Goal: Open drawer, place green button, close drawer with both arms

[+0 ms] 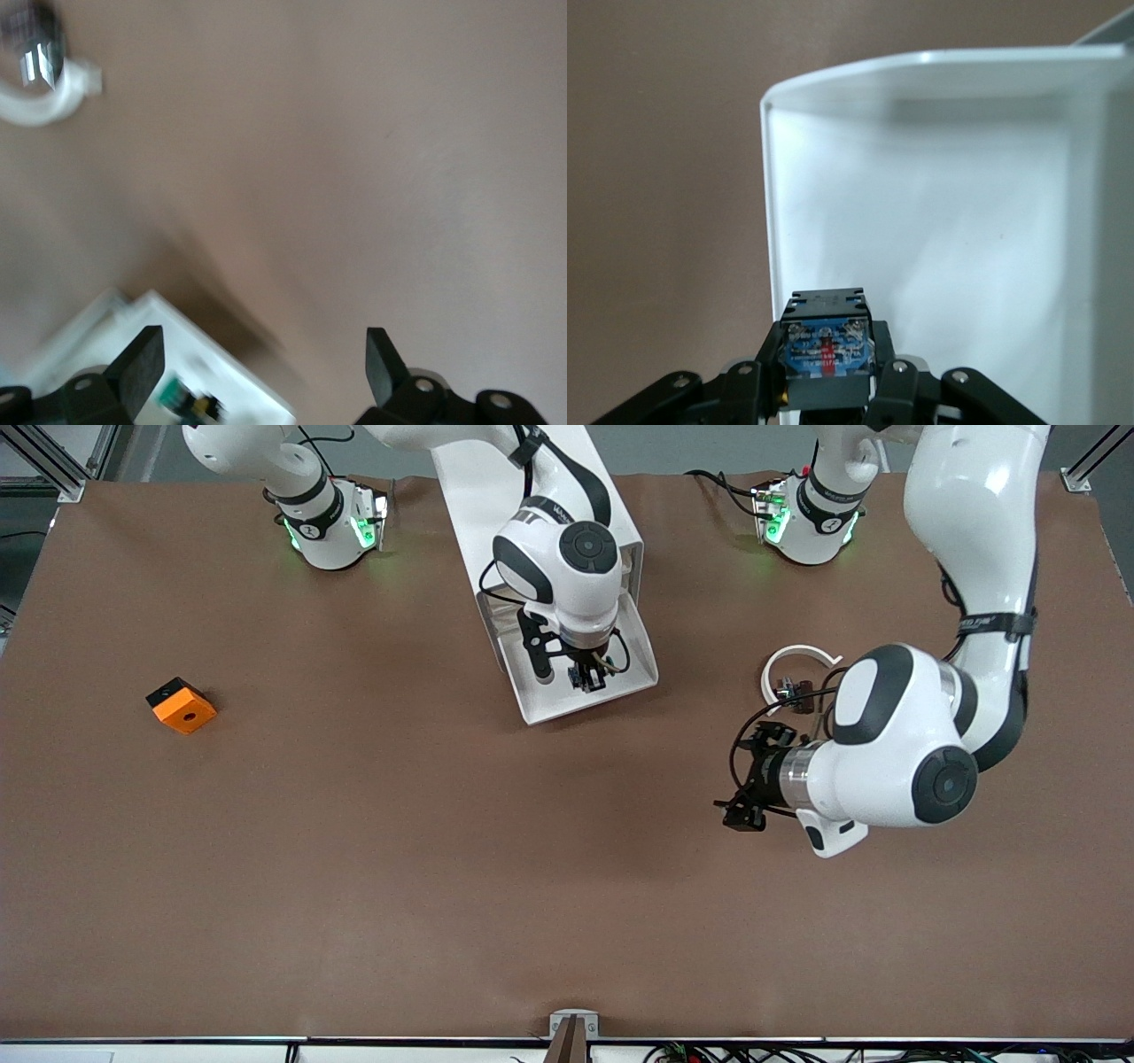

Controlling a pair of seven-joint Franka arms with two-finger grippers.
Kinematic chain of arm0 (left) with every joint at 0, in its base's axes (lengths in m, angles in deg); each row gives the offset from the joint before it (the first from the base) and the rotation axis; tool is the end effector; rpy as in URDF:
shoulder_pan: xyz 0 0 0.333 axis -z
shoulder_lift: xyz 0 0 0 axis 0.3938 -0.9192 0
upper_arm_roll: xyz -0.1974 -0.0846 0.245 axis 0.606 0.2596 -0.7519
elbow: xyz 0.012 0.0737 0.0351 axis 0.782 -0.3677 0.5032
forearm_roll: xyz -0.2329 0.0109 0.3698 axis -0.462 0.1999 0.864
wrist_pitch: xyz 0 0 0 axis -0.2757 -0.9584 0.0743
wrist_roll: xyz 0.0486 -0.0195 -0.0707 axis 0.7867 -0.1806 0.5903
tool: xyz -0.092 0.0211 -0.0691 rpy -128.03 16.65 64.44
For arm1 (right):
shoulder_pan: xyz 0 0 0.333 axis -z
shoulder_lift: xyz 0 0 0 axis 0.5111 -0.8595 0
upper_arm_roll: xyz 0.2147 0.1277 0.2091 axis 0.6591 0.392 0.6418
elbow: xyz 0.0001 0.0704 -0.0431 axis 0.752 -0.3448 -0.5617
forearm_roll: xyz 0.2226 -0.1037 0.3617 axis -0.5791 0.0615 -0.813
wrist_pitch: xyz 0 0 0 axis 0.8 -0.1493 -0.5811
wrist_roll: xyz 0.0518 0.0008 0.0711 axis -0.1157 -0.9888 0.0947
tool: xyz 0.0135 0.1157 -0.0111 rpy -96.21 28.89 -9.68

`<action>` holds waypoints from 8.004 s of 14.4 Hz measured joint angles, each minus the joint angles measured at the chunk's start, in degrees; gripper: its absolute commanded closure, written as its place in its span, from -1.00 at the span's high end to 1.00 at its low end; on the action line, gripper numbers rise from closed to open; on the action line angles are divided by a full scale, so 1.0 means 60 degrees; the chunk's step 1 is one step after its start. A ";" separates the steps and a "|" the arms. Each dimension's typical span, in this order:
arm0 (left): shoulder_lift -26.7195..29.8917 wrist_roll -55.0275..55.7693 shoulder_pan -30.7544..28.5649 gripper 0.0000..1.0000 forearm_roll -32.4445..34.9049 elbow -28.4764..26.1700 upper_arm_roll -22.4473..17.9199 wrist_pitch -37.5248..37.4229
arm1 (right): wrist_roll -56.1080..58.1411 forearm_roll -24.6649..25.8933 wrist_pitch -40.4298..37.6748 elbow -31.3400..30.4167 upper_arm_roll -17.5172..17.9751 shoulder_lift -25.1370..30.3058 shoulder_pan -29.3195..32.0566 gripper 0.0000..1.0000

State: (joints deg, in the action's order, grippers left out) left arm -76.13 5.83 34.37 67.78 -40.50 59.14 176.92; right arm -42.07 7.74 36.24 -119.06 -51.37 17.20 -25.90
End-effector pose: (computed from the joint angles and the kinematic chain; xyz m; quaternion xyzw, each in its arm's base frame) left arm 0.7093 -0.2605 0.4069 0.8404 0.5125 -0.1738 0.0288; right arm 0.4409 0.5882 0.2756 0.7961 -0.6050 -0.0083 0.0103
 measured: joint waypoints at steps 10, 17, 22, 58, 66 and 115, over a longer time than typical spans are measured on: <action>0.1640 -0.5062 -0.0499 1.00 0.2564 -0.0023 -0.0041 -0.0880 | -0.0811 -0.0639 0.0119 0.0121 0.0005 -0.0159 -0.0488 -1.00; 0.2278 -0.8279 -0.1321 1.00 0.2686 -0.0161 -0.0057 -0.1023 | -0.0895 -0.0639 0.0134 0.0192 0.0004 -0.0549 -0.0585 -1.00; 0.2693 -0.9514 -0.1553 1.00 0.2684 -0.1354 -0.0005 0.0136 | -0.0936 -0.0702 0.0134 0.0376 0.0001 -0.0697 -0.0587 -0.99; -0.0171 -0.2831 0.2846 1.00 0.2667 -0.5537 0.1869 0.6163 | 1.8915 -0.0056 -0.5855 0.2306 -0.0390 0.2344 0.6748 1.00; -0.0181 -0.2467 0.3064 1.00 0.1221 -0.5361 0.2534 0.5293 | 2.0764 0.0510 -0.6157 0.2312 -0.0384 0.2595 0.8071 1.00; 0.5796 -1.1175 -0.2154 1.00 0.2193 -0.3007 -0.0190 -0.1729 | 2.1763 0.0627 -0.6092 0.0961 -0.0112 0.5486 0.9668 1.00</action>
State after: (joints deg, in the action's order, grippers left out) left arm -41.35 -61.22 21.44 80.94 -58.54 58.00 166.55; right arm 88.51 11.50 -0.31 -113.30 -52.04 50.11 32.11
